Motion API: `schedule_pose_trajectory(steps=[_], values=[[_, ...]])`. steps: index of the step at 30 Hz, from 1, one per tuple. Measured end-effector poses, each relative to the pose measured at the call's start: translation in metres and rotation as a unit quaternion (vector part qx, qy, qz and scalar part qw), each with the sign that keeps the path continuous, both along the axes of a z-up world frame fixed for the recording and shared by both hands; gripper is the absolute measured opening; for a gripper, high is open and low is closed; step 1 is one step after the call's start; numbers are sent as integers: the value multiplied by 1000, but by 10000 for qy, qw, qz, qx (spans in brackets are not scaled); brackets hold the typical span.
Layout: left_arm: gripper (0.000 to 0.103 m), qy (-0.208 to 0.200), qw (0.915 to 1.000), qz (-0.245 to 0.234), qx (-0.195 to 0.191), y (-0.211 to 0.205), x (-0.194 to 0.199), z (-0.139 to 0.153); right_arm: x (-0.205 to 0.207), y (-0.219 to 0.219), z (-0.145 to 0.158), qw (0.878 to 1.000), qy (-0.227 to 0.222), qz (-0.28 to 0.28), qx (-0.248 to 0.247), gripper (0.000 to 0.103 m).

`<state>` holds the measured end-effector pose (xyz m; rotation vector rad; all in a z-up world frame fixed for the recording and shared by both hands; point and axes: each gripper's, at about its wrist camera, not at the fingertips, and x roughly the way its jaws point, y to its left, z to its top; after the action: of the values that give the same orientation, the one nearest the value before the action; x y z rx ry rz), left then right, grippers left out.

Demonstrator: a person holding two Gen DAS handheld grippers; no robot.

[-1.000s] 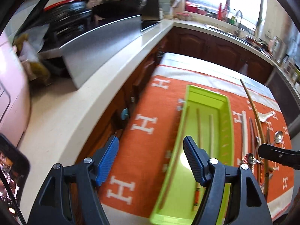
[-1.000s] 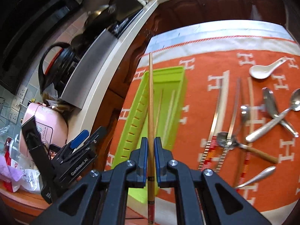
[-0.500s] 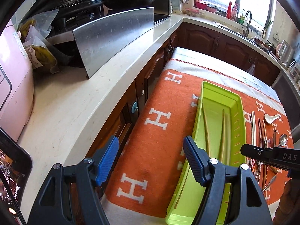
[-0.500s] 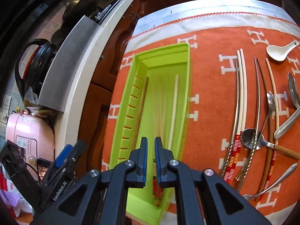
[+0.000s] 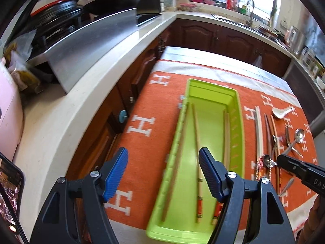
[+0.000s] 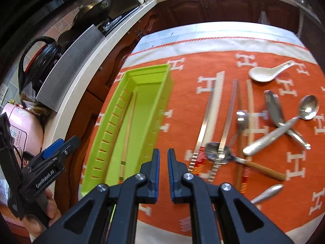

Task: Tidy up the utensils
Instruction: 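Open the left tool into the green tray while the right tool releases its chopstick there, then close the left tool on a metal chopstick while the right tool moves toward the spoons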

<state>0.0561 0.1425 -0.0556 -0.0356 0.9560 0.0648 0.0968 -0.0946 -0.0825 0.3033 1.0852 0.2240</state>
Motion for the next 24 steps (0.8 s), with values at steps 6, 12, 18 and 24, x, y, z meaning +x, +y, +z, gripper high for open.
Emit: schedule_pose_trajectory(steps=[6,12,18,24], values=[[71,23,9992,-397,69,-40,-2,5,-24,-39,12,9993,-304,-181,-79,8],[72,116,9967,-796,108,-81,-2,6,-42,-74,21,9976,-539,-428,-100,8],[72,271,9931,-1136,61,-115,-1,1,-51,-105,19,9959,-586,-687,-7,8],[72,441,9873,-1520,-106,-144,4,-8,-52,-129,7,9947,-477,-891,197,8]])
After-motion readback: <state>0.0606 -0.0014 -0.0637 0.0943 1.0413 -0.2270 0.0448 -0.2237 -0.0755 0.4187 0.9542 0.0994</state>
